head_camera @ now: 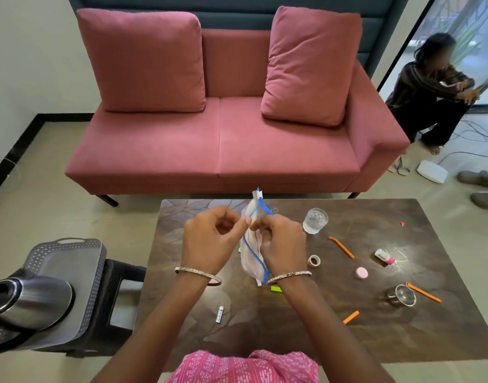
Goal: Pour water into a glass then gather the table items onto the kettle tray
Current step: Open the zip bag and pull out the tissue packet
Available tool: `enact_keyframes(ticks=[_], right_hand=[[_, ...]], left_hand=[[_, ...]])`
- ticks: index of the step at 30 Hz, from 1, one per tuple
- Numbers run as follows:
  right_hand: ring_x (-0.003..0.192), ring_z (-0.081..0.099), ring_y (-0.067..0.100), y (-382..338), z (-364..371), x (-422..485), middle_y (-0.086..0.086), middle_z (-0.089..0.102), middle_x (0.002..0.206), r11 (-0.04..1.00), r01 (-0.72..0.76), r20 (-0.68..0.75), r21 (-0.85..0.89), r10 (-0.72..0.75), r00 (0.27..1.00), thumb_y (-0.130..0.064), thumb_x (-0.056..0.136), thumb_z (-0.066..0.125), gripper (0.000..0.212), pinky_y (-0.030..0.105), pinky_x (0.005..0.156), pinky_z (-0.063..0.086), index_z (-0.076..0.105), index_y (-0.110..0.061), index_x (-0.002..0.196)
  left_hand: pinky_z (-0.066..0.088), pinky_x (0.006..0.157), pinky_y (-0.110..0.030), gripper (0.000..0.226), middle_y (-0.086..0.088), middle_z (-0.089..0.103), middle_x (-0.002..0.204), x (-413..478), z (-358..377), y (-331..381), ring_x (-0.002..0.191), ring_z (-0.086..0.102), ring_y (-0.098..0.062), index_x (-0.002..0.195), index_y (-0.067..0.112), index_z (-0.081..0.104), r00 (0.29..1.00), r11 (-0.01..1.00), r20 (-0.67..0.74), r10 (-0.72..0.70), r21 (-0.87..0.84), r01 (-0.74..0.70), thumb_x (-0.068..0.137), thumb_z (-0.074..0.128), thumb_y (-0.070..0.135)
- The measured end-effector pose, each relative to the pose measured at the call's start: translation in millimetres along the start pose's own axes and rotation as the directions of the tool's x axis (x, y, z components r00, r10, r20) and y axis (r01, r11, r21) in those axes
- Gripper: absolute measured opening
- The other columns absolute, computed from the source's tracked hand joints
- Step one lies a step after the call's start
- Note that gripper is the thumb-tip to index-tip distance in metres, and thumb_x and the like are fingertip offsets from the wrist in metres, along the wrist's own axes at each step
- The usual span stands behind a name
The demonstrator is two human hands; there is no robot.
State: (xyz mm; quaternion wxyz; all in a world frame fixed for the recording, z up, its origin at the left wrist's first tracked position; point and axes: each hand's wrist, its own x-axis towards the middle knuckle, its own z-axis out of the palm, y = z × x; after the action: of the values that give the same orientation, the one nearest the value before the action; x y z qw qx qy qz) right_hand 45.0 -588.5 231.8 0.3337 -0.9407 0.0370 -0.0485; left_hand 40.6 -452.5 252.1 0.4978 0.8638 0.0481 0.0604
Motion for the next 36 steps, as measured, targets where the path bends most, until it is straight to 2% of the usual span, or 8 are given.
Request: enact_keyframes(ticks=[4, 7, 11, 15, 22, 27, 31, 36], right_hand=[[0.076, 0.067, 0.022, 3.8, -6.9, 3.1, 0.003, 0.074, 0.082, 0.971, 0.057, -0.016, 0.232, -0.054, 0.998, 0.016, 0.072, 0.053, 0.043, 0.037, 0.070, 0.052, 0.080, -0.017, 0.081], [0.072, 0.065, 0.017, 4.6, -18.5, 3.1, 0.005, 0.072, 0.082, 0.902, 0.037, 0.026, 0.431, -0.054, 0.998, 0.018, 0.070, 0.048, 0.049, 0.031, 0.067, 0.052, 0.080, -0.018, 0.081], [0.089, 0.070, 0.017, 8.3, -30.0, 3.3, 0.004, 0.074, 0.092, 0.766, -0.040, 0.157, 0.641, -0.079, 0.984, 0.024, 0.069, 0.046, 0.050, 0.029, 0.081, 0.058, 0.080, -0.008, 0.084], [0.090, 0.072, 0.019, 17.8, -38.1, 6.9, 0.006, 0.076, 0.095, 0.668, -0.136, 0.226, 0.732, -0.050, 0.973, 0.022, 0.078, 0.057, 0.038, 0.028, 0.072, 0.059, 0.079, -0.007, 0.085], [0.105, 0.057, -0.003, 31.9, -50.0, 21.2, -0.005, 0.057, 0.113, 0.854, -0.070, 0.170, 0.516, -0.022, 0.985, -0.011, 0.078, 0.082, 0.019, 0.006, 0.076, 0.049, 0.081, -0.024, 0.091], [0.107, 0.067, 0.026, 31.0, -42.4, 25.6, 0.001, 0.069, 0.113, 0.671, -0.154, 0.182, 0.726, 0.028, 0.983, -0.001, 0.071, 0.079, 0.028, 0.042, 0.090, 0.057, 0.076, -0.015, 0.095], [0.100, 0.070, 0.005, 34.9, -37.4, 30.5, -0.024, 0.072, 0.099, 0.697, -0.106, 0.144, 0.709, 0.003, 0.990, 0.000, 0.079, 0.077, 0.037, 0.021, 0.080, 0.057, 0.063, 0.007, 0.113], [0.107, 0.066, 0.015, 35.6, -38.6, 32.3, -0.002, 0.068, 0.116, 0.728, -0.114, 0.044, 0.676, 0.115, 0.992, -0.016, 0.071, 0.086, 0.022, 0.029, 0.085, 0.059, 0.080, -0.017, 0.092]], left_hand=[[0.054, 0.070, -0.031, 0.028, -0.001, 0.075, 0.081, 23.5, 1.1, -30.5, 0.079, 0.069, -0.017, 0.076, 0.015, 0.070, 0.936, 0.848, 0.037, -0.351, -0.411, 0.334, 0.089, 0.063, 0.039], [0.046, 0.080, -0.034, 0.037, -0.002, 0.067, 0.110, 34.4, 1.0, -64.1, 0.098, 0.060, -0.020, 0.098, 0.021, 0.069, 0.751, 0.596, 0.275, -0.600, -0.472, 0.649, 0.089, 0.055, 0.054], [0.049, 0.091, -0.045, 0.067, -0.008, 0.065, 0.119, 22.4, 12.2, -96.4, 0.109, 0.059, -0.027, 0.120, 0.024, 0.066, 0.628, 0.397, 0.637, -0.446, -0.488, 0.777, 0.079, 0.052, 0.074], [0.052, 0.087, -0.045, 0.057, -0.005, 0.069, 0.113, 20.6, 17.7, -94.9, 0.102, 0.063, -0.024, 0.122, 0.020, 0.065, 0.685, 0.342, 0.623, -0.377, -0.594, 0.728, 0.082, 0.061, 0.059], [0.056, 0.064, -0.033, 0.047, -0.004, 0.066, 0.123, 27.2, 10.4, -94.9, 0.099, 0.063, -0.020, 0.126, 0.020, 0.058, 0.799, 0.419, 0.433, -0.417, -0.688, 0.592, 0.082, 0.068, 0.031], [0.054, 0.078, -0.044, 0.037, -0.003, 0.068, 0.121, 28.4, 11.9, -95.1, 0.105, 0.063, -0.023, 0.123, 0.020, 0.059, 0.838, 0.482, 0.384, -0.388, -0.690, 0.540, 0.087, 0.066, 0.023], [0.058, 0.076, -0.045, 0.036, 0.001, 0.070, 0.117, 29.8, 10.8, -95.1, 0.099, 0.069, -0.017, 0.117, 0.025, 0.062, 0.853, 0.487, 0.387, -0.350, -0.703, 0.519, 0.082, 0.068, 0.025], [0.059, 0.073, -0.045, 0.033, 0.000, 0.069, 0.119, 30.8, 11.0, -96.5, 0.098, 0.069, -0.016, 0.115, 0.027, 0.064, 0.861, 0.475, 0.391, -0.326, -0.720, 0.506, 0.082, 0.068, 0.026]])
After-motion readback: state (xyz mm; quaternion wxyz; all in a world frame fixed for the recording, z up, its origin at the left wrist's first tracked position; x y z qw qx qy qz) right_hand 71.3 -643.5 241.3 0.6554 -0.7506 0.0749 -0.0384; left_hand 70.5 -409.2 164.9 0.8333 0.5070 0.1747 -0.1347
